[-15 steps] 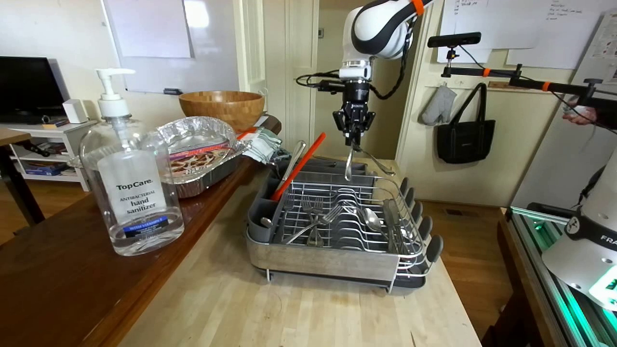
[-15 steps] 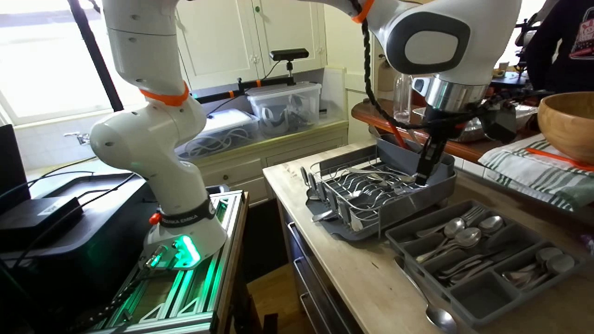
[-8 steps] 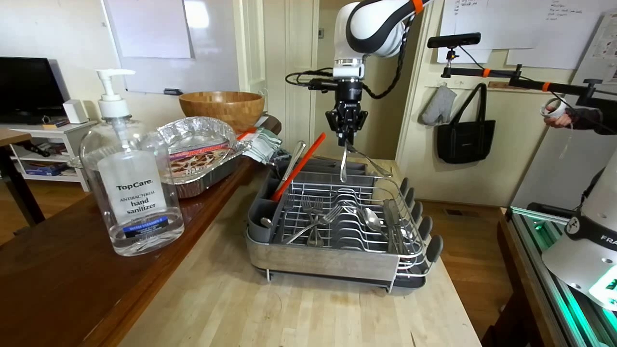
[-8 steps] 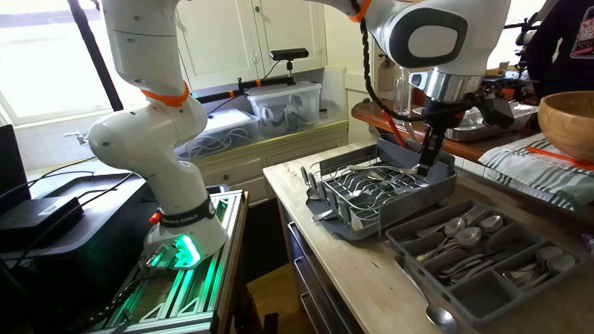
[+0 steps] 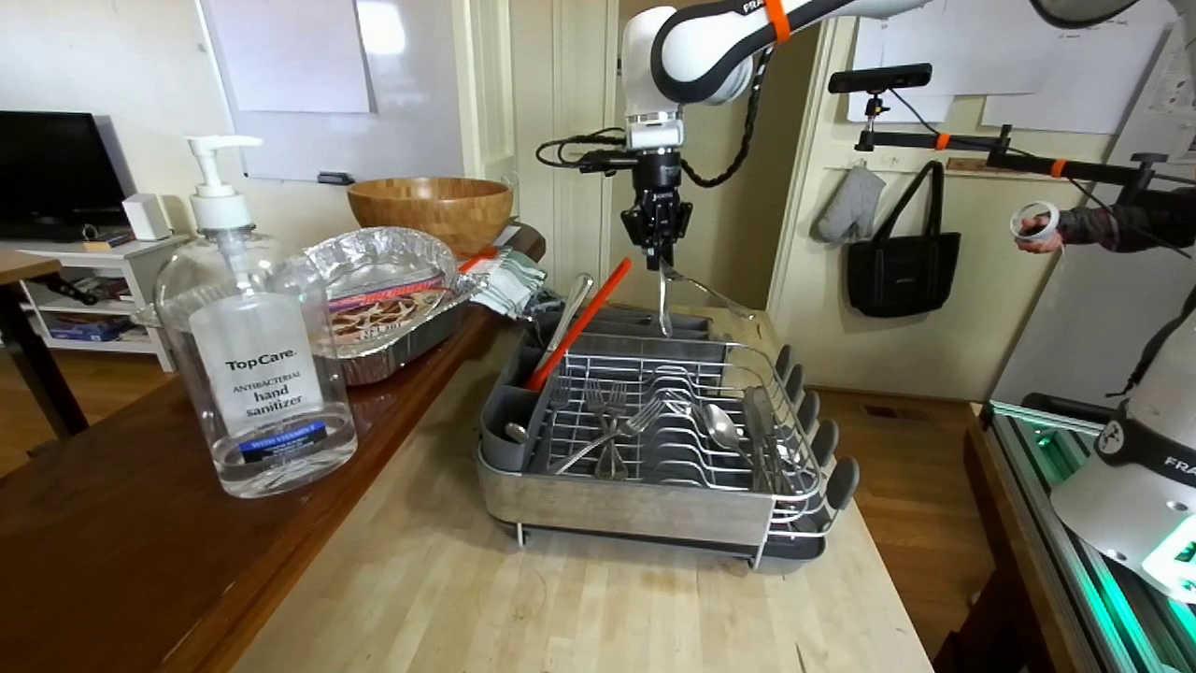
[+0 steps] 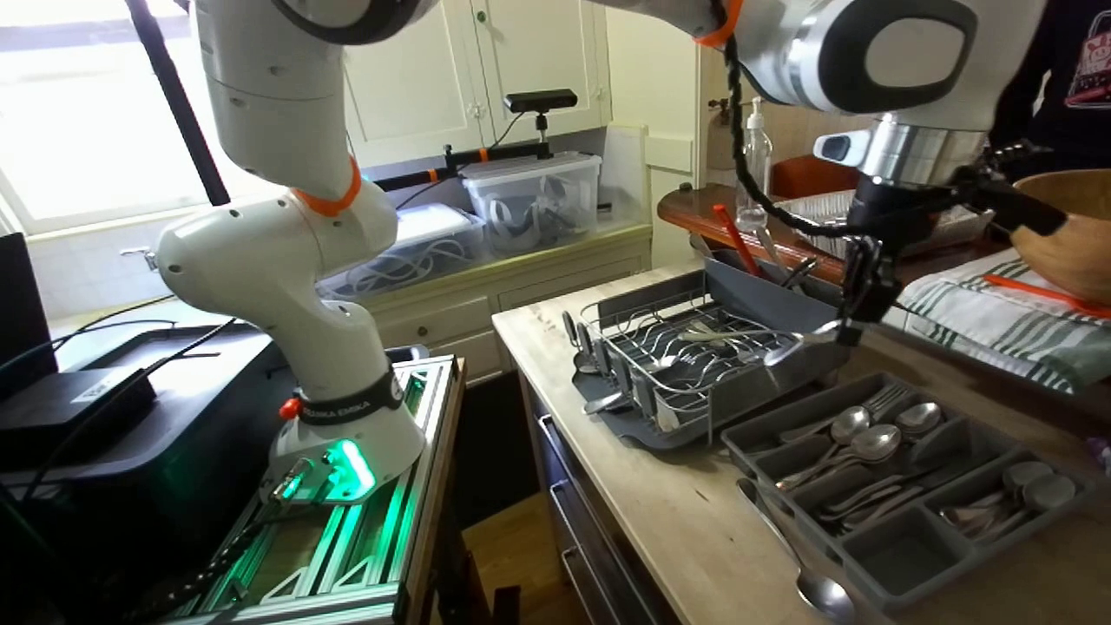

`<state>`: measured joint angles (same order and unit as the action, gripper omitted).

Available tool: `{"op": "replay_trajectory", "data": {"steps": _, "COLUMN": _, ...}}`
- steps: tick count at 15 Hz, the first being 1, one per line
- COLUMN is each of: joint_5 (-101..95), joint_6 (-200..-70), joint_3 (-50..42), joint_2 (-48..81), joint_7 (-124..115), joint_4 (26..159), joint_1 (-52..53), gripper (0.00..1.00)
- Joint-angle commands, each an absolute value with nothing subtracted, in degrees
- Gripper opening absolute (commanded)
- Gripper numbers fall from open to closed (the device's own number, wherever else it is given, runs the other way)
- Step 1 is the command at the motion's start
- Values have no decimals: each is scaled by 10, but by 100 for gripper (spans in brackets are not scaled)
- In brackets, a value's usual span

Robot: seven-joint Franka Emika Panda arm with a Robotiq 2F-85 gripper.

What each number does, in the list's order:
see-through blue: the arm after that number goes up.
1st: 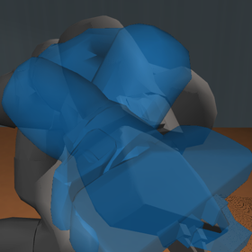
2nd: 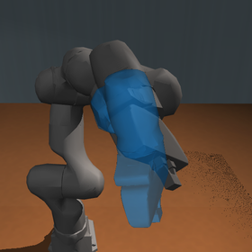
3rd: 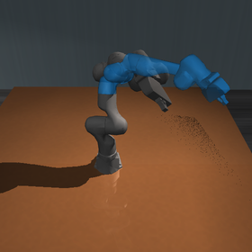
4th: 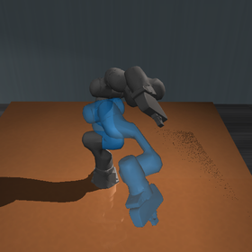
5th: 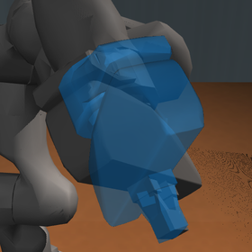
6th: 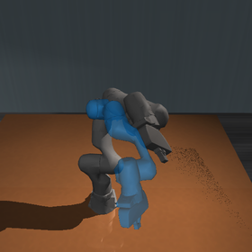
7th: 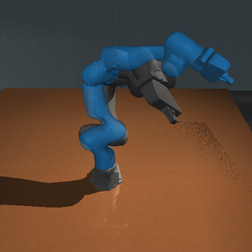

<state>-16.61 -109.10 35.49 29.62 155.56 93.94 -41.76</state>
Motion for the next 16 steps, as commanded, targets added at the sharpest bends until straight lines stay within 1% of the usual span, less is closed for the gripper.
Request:
{"op": "replay_trajectory", "data": {"steps": 1, "joint_5": -323, "joint_6": -998, "joint_3": 484, "joint_2": 438, "joint_7": 1564, "joint_4": 797, "joint_1": -509, "gripper": 7}}
{"op": "replay_trajectory", "data": {"steps": 2, "joint_5": -346, "joint_6": -973, "joint_3": 476, "joint_2": 458, "joint_7": 1568, "joint_4": 766, "joint_1": -505, "gripper": 7}}
{"op": "replay_trajectory", "data": {"steps": 3, "joint_5": -291, "joint_6": -1028, "joint_3": 442, "joint_2": 384, "joint_7": 1555, "joint_4": 851, "joint_1": -492, "gripper": 30}}
{"op": "replay_trajectory", "data": {"steps": 6, "joint_5": -328, "joint_6": -1001, "joint_3": 459, "joint_2": 438, "joint_7": 1555, "joint_4": 794, "joint_1": -509, "gripper": 30}}
{"op": "replay_trajectory", "data": {"steps": 7, "joint_5": -330, "joint_6": -999, "joint_3": 460, "joint_2": 446, "joint_7": 1555, "joint_4": 787, "joint_1": -509, "gripper": 7}}
{"op": "replay_trajectory", "data": {"steps": 8, "joint_5": -254, "joint_6": -1034, "joint_3": 361, "joint_2": 404, "joint_7": 1598, "joint_4": 792, "joint_1": -450, "gripper": 7}}
{"op": "replay_trajectory", "data": {"steps": 9, "joint_5": -354, "joint_6": -1015, "joint_3": 491, "joint_2": 459, "joint_7": 1556, "joint_4": 792, "joint_1": -523, "gripper": 7}}
{"op": "replay_trajectory", "data": {"steps": 10, "joint_5": -382, "joint_6": -1019, "joint_3": 508, "joint_2": 469, "joint_7": 1557, "joint_4": 789, "joint_1": -526, "gripper": 7}}
{"op": "replay_trajectory", "data": {"steps": 11, "joint_5": -376, "joint_6": -1026, "joint_3": 480, "joint_2": 459, "joint_7": 1592, "joint_4": 782, "joint_1": -505, "gripper": 7}}
{"op": "replay_trajectory", "data": {"steps": 12, "joint_5": -462, "joint_6": -1007, "joint_3": 576, "joint_2": 499, "joint_7": 1558, "joint_4": 788, "joint_1": -551, "gripper": 7}}
{"op": "replay_trajectory", "data": {"steps": 13, "joint_5": -487, "joint_6": -1005, "joint_3": 589, "joint_2": 508, "joint_7": 1561, "joint_4": 786, "joint_1": -553, "gripper": 7}}
{"op": "replay_trajectory", "data": {"steps": 14, "joint_5": -466, "joint_6": -1020, "joint_3": 552, "joint_2": 497, "joint_7": 1600, "joint_4": 775, "joint_1": -530, "gripper": 7}}
{"op": "replay_trajectory", "data": {"steps": 15, "joint_5": -539, "joint_6": -1004, "joint_3": 648, "joint_2": 541, "joint_7": 1557, "joint_4": 797, "joint_1": -580, "gripper": 7}}
{"op": "replay_trajectory", "data": {"steps": 16, "joint_5": -529, "joint_6": -1000, "joint_3": 626, "joint_2": 537, "joint_7": 1559, "joint_4": 779, "joint_1": -564, "gripper": 7}}
